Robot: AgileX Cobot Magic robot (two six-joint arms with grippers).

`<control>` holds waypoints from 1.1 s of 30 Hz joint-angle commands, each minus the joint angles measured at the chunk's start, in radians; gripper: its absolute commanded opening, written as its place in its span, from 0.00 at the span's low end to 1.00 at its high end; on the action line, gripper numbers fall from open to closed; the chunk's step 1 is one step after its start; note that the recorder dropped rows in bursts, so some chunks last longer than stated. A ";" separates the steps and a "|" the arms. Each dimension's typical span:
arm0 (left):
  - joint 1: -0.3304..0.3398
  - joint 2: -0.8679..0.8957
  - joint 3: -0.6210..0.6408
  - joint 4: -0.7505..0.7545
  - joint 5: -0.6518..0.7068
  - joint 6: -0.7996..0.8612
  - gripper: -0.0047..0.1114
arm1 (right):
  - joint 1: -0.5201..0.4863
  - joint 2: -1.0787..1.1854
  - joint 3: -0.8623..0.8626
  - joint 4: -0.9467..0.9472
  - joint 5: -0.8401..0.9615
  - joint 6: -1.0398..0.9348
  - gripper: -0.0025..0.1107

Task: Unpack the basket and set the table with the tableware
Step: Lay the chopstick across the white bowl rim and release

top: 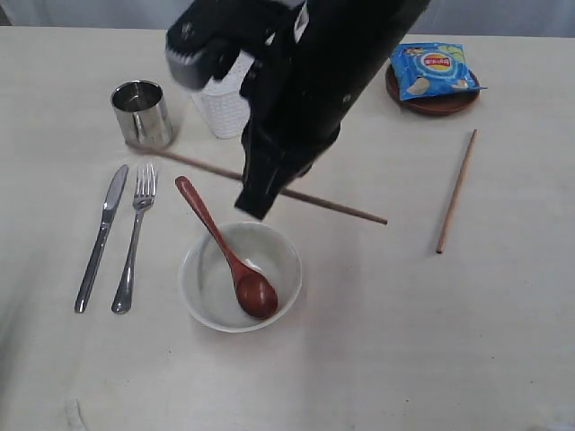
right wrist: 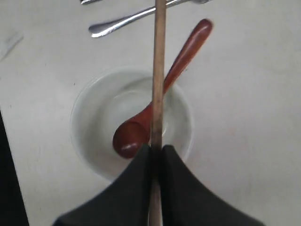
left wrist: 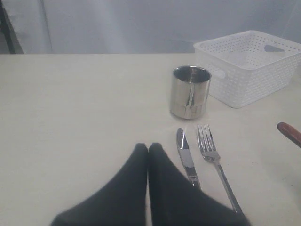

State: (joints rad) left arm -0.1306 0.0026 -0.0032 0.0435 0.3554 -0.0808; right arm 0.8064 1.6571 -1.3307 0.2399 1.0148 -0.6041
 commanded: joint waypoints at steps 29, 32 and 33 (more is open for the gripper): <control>0.002 -0.003 0.003 0.009 -0.011 -0.004 0.04 | 0.081 0.230 0.082 -0.144 -0.172 0.037 0.02; 0.002 -0.003 0.003 0.009 -0.011 -0.004 0.04 | 0.081 0.230 0.082 -0.138 -0.170 0.041 0.02; 0.002 -0.003 0.003 0.009 -0.011 -0.004 0.04 | 0.081 0.230 0.082 -0.138 -0.168 0.042 0.02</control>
State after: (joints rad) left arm -0.1306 0.0026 -0.0032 0.0435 0.3554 -0.0808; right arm 0.8860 1.8869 -1.2540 0.1154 0.8320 -0.5720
